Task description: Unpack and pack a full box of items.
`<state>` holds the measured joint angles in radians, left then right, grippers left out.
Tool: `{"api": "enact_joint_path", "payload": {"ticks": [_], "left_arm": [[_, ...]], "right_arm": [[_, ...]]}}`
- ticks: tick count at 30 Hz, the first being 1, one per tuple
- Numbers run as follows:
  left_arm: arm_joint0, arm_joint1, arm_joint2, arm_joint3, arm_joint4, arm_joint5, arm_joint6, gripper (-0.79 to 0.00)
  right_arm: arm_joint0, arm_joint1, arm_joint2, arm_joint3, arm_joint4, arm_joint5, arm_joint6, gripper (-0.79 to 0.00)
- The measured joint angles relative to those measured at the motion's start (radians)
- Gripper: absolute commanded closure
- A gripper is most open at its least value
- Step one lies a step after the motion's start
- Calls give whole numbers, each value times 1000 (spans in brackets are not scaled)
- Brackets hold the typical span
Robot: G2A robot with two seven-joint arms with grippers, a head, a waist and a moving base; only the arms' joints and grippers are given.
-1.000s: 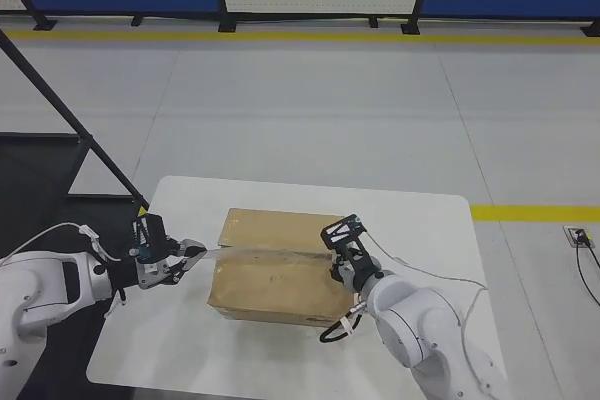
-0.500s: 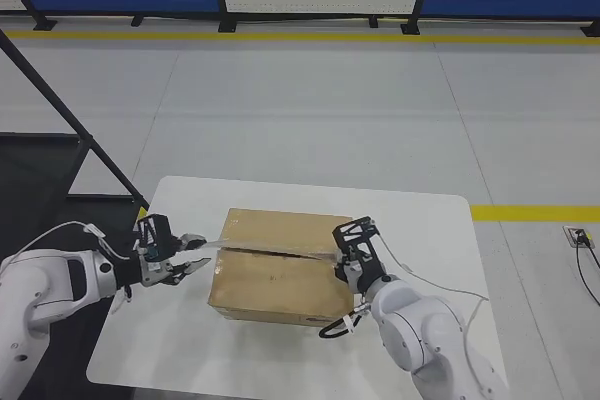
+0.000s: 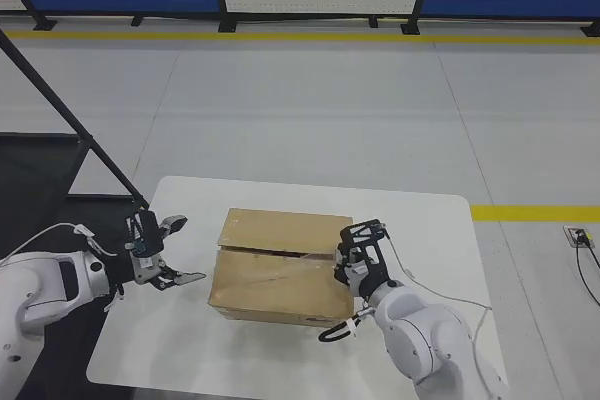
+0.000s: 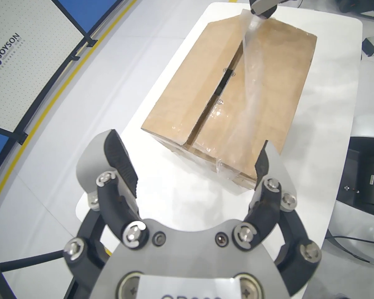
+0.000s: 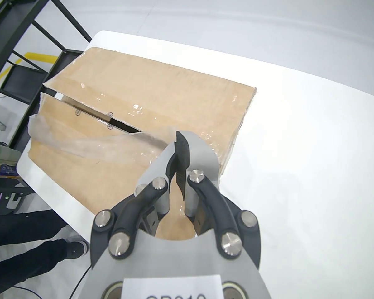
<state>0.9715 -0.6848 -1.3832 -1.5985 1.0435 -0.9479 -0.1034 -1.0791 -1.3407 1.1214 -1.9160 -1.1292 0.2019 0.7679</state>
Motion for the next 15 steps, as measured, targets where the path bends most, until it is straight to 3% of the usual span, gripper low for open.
{"api": "enact_joint_path", "payload": {"ticks": [3,7,10,15], "left_arm": [[23,-6,-4,22,-104,81,-16,-785],[47,-10,17,46,-312,140,-137,-785],[67,-12,41,80,-529,149,-244,-785],[68,-8,96,152,-955,183,-535,-785]], "right_arm": [[-17,-3,6,-4,37,5,-40,0],[-27,-5,14,-1,70,-2,-67,0],[-30,-7,18,5,100,-23,-97,0],[-30,-8,24,26,121,-49,-122,0]]}}
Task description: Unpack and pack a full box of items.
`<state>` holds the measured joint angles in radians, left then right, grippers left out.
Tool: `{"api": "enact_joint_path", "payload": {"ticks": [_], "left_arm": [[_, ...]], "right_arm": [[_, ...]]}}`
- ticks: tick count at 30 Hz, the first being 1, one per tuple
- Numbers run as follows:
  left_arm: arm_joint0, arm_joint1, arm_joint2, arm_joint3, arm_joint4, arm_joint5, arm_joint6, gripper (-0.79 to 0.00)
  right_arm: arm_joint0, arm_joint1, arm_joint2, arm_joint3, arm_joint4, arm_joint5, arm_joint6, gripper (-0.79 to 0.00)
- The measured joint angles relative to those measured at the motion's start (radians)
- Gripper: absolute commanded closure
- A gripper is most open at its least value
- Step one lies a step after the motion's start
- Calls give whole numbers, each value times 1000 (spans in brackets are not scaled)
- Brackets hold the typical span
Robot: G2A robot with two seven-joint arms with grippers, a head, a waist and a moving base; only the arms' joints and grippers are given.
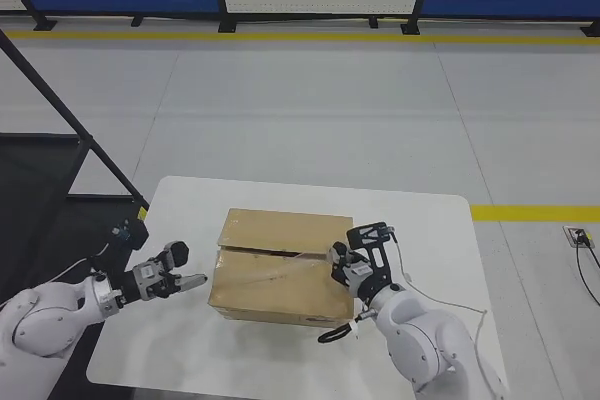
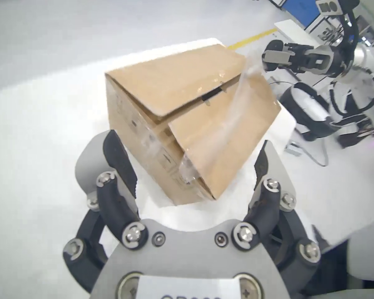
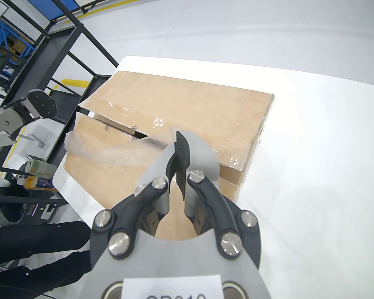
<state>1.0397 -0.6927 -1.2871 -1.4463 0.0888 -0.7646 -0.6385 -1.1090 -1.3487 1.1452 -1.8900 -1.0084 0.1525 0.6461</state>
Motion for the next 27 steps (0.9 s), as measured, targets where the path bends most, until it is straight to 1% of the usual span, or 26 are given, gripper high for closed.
{"api": "enact_joint_path", "payload": {"ticks": [2,5,7,8,11,15,18,19,20,21,22,23,24,25,26,27], "left_arm": [[-19,2,13,44,-206,40,-133,-785],[-53,5,14,95,-454,93,-318,-785],[-56,5,13,98,-525,95,-381,-785],[-54,5,13,97,-530,94,-381,-785],[-53,5,13,96,-462,93,-334,-785],[-53,5,13,96,-457,94,-334,-785],[-39,0,24,86,-466,134,-311,-785],[-37,-1,29,84,-474,149,-311,-760],[-37,-3,34,83,-482,162,-316,-705],[-40,-6,41,87,-492,178,-326,-668],[-44,-7,46,93,-494,187,-334,-603],[-52,-10,53,102,-490,198,-341,-573],[-58,-12,59,109,-486,203,-345,-523],[-63,-15,65,115,-484,207,-347,-428],[-72,-19,74,125,-481,211,-349,-382],[-78,-22,81,131,-479,213,-350,-363]], "right_arm": [[3,0,4,5,8,-6,-1,0],[3,0,10,7,16,-14,0,0],[1,0,15,6,20,-19,0,0],[0,0,17,6,22,-21,0,0],[-2,1,23,6,27,-28,1,0],[0,1,26,10,33,-35,5,0],[4,1,28,12,38,-39,9,0],[6,1,28,13,39,-40,10,0],[7,1,29,15,40,-41,12,0],[9,1,30,17,41,-44,14,0],[10,1,30,18,42,-45,15,0],[12,1,31,20,44,-47,16,0],[13,1,31,21,45,-48,17,0],[14,1,32,22,46,-49,18,0],[15,1,32,23,47,-51,19,0],[16,1,32,25,48,-52,20,0]]}}
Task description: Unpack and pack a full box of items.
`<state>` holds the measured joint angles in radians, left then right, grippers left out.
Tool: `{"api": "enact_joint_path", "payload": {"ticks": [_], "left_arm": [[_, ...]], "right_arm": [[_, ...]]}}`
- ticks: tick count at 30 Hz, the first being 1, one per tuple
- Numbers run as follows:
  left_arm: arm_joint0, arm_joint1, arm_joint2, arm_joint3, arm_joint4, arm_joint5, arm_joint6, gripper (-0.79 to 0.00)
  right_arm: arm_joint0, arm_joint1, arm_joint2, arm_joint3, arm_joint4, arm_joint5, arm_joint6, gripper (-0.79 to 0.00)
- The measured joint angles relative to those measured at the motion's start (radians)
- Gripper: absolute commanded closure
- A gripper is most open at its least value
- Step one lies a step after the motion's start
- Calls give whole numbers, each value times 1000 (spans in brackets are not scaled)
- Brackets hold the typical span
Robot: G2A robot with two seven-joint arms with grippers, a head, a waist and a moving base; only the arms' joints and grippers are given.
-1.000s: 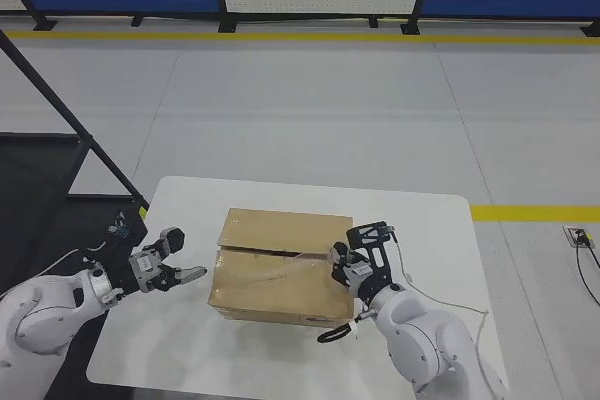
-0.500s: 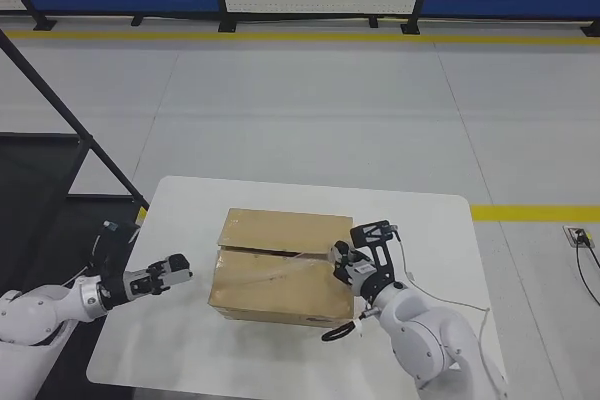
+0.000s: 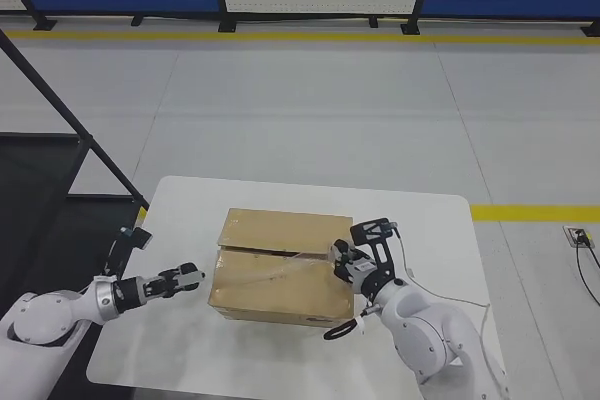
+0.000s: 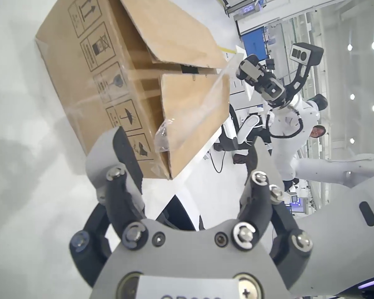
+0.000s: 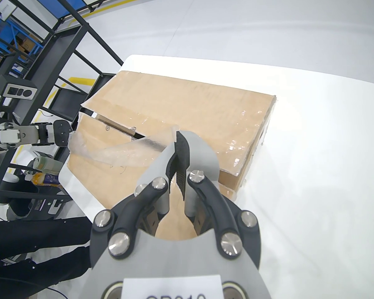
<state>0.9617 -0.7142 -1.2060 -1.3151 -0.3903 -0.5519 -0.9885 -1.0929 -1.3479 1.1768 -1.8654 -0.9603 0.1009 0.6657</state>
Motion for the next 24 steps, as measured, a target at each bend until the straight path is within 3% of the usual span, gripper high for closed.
{"api": "enact_joint_path", "payload": {"ticks": [4,8,17,24], "left_arm": [[-28,-12,24,30,5,1,-2,-252],[-56,-23,46,55,20,-5,-18,0],[-85,-30,38,74,48,-98,-43,0],[-58,-14,-61,8,167,-224,65,0]], "right_arm": [[4,0,0,5,2,-3,3,0],[7,0,2,7,5,-3,6,0],[12,-1,8,11,33,-1,5,0],[0,-5,29,7,123,27,-20,0]]}}
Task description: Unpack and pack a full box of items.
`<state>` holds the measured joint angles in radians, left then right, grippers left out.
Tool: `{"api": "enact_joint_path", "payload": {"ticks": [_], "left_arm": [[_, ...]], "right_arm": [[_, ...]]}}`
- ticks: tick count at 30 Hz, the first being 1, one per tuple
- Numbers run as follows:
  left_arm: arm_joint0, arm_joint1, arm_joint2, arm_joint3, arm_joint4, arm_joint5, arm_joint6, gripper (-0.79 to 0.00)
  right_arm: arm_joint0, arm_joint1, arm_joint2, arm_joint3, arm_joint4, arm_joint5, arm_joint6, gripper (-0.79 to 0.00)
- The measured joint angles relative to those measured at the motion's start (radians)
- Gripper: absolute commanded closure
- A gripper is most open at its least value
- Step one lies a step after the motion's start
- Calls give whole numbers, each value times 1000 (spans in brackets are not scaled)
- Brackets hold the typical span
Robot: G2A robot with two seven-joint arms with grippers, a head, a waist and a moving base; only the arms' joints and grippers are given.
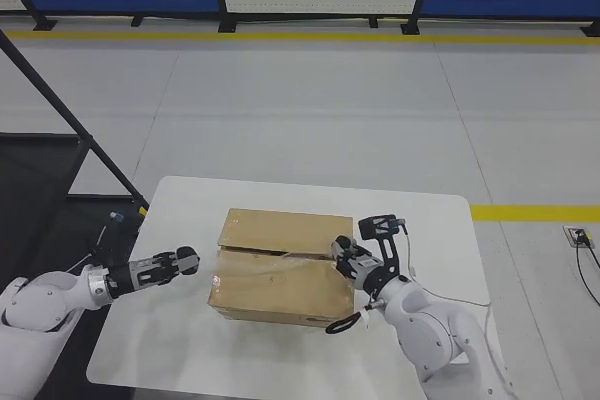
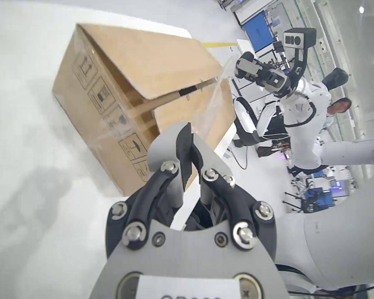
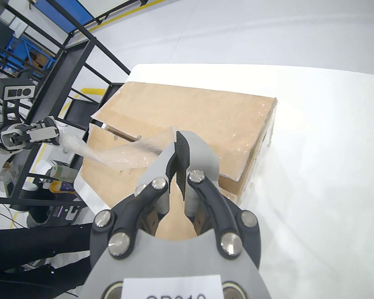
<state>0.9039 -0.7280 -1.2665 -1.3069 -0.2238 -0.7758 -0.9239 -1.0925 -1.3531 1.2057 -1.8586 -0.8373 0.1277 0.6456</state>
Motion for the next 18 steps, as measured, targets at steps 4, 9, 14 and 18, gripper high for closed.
{"api": "enact_joint_path", "payload": {"ticks": [4,9,14,18], "left_arm": [[27,10,-67,-75,169,-49,99,0],[61,16,-135,-173,424,-79,222,0],[78,14,-163,-228,621,-107,333,0],[74,9,-167,-253,770,-124,411,0]], "right_arm": [[-12,-1,13,-7,51,11,2,0],[-41,-1,25,-19,103,44,7,0],[-76,1,36,-41,126,84,6,0],[-85,0,34,-45,141,116,11,0]]}}
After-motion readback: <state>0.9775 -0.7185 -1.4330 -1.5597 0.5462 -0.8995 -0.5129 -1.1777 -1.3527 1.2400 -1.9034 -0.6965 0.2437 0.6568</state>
